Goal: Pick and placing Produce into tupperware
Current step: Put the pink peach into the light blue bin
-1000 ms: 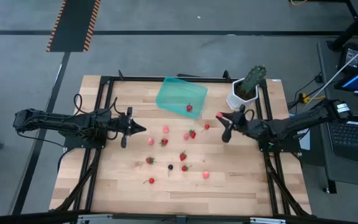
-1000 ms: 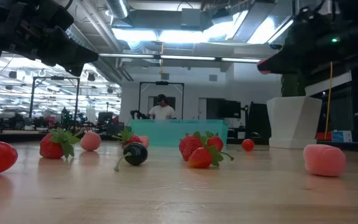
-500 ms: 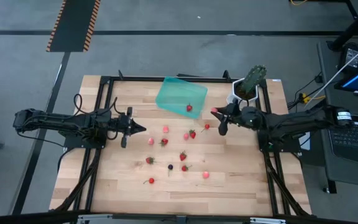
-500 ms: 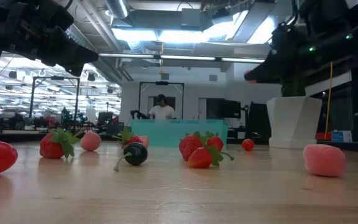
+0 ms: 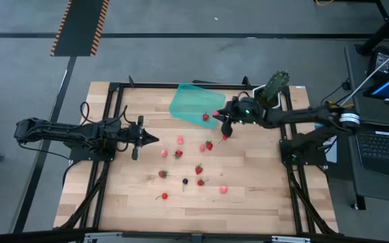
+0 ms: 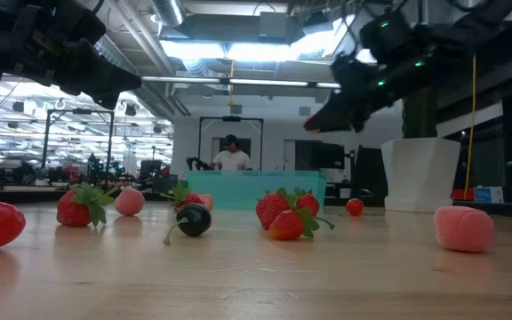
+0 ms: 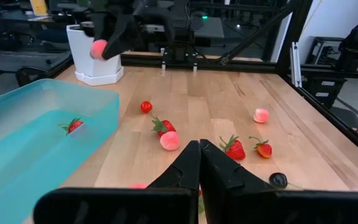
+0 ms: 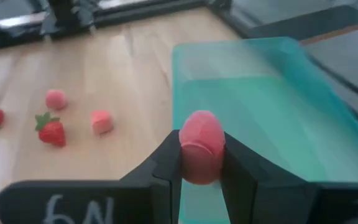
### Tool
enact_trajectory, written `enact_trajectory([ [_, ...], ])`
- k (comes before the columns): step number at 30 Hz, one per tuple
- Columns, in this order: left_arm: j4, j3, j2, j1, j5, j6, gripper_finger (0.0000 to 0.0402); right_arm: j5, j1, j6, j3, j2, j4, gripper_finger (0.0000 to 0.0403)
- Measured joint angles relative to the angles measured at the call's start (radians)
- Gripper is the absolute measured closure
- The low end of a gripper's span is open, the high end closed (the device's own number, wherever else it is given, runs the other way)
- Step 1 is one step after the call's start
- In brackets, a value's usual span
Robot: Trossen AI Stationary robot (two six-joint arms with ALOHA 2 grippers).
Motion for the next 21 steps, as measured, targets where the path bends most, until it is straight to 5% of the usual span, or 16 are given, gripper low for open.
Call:
enact_trajectory([
  [7,-0.005,0.0,0.0,0.0,0.0,0.007,0.0402,-0.143,-0.076,-0.053,0.21,0.164,-0.266,0.0321],
  [21,-0.005,0.0,0.0,0.0,-0.001,0.006,0.0402,-0.153,-0.137,-0.201,0.559,0.35,-0.699,0.0321],
])
